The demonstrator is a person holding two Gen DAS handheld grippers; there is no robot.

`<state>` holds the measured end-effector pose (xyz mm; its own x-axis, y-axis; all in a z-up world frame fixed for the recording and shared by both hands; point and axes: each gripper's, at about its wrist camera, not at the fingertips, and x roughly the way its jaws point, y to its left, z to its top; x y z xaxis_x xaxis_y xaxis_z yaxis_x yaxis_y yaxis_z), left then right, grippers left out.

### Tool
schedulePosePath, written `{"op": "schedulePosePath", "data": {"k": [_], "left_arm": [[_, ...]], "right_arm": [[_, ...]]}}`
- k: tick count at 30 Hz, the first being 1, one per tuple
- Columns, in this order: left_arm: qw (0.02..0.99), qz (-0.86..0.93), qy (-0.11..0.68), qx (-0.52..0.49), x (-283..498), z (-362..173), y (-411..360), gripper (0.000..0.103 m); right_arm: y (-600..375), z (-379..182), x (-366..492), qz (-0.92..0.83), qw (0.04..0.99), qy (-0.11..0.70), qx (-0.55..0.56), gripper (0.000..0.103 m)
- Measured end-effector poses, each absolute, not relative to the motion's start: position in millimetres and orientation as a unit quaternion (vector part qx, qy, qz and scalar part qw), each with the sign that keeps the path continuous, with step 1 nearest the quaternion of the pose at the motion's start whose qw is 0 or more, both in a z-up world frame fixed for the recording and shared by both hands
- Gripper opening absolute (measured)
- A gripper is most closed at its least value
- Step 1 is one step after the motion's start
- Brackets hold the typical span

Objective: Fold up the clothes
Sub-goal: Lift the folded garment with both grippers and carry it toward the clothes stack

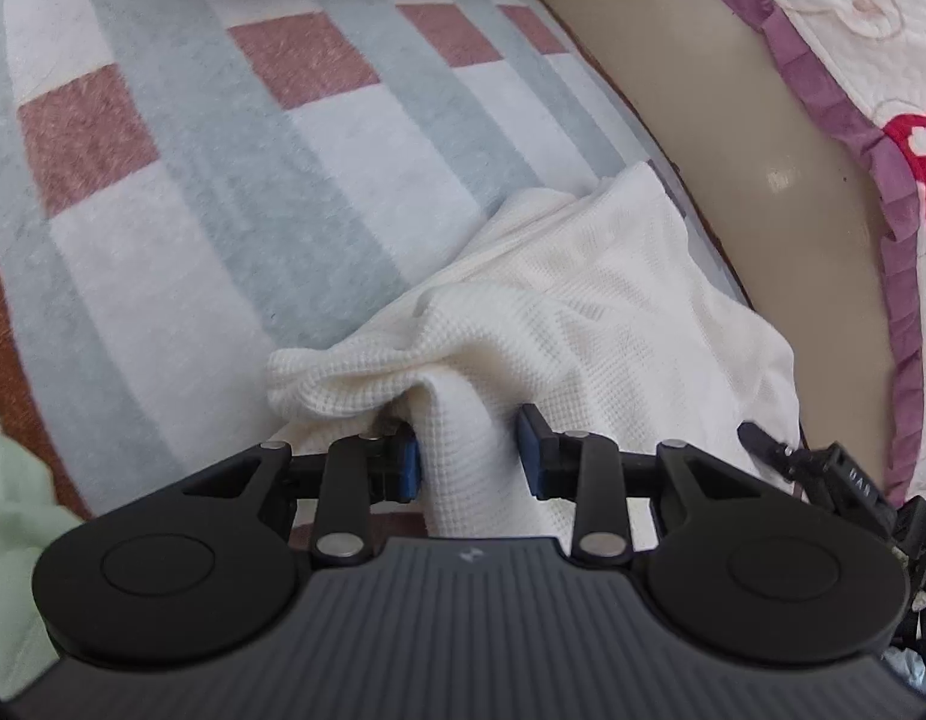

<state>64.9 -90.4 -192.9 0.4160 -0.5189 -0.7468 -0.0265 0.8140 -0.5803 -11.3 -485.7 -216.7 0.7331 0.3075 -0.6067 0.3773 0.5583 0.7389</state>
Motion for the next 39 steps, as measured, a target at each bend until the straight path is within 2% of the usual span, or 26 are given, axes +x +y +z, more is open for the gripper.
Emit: {"op": "schedulePosePath", "data": {"k": [2,3,4,5,6,7,12,18,22,26,32,36,39], "left_arm": [[0.798,-0.162,0.515,-0.269,67,-195,-90,0.031],[0.798,-0.166,0.513,-0.269,68,-195,-90,0.03],[0.801,-0.171,0.511,-0.26,69,-195,-91,0.026],[0.805,-0.176,0.509,-0.25,70,-194,-92,0.021],[0.813,-0.177,0.504,-0.233,70,-191,-95,0.015],[0.82,-0.179,0.498,-0.218,69,-187,-97,0.013],[0.865,-0.187,0.441,-0.148,53,-150,-106,0.012],[0.889,-0.216,0.377,-0.145,38,-109,-96,0.012],[0.893,-0.231,0.359,-0.145,27,-91,-86,0.012],[0.931,-0.21,0.294,-0.044,0,-65,-100,0.012],[0.935,-0.212,0.277,-0.068,-4,-40,-84,0.012],[0.945,-0.205,0.241,-0.079,-1,-16,-68,0.011],[0.952,-0.196,0.213,-0.1,3,3,-52,0.012]], "right_arm": [[-490,-218,1,-0.026,0.809,0.35,0.472,0.067],[-493,-219,8,-0.028,0.812,0.343,0.472,0.062],[-488,-213,12,-0.026,0.826,0.341,0.448,0.031],[-483,-206,15,-0.023,0.841,0.34,0.42,0.029],[-478,-200,18,-0.021,0.855,0.339,0.391,0.028],[-471,-188,16,-0.017,0.866,0.33,0.375,0.027],[-435,-120,1,0.006,0.916,0.295,0.271,0.026],[-397,-46,-17,0.016,0.944,0.27,0.189,0.026],[-383,-25,-26,0.016,0.95,0.272,0.151,0.026],[-372,-20,-18,0.03,0.948,0.288,0.136,0.025],[-352,6,-13,0.071,0.951,0.284,0.104,0.025],[-325,50,5,0.079,0.957,0.278,0.019,0.025],[-301,87,10,0.08,0.966,0.245,-0.018,0.025]]}}
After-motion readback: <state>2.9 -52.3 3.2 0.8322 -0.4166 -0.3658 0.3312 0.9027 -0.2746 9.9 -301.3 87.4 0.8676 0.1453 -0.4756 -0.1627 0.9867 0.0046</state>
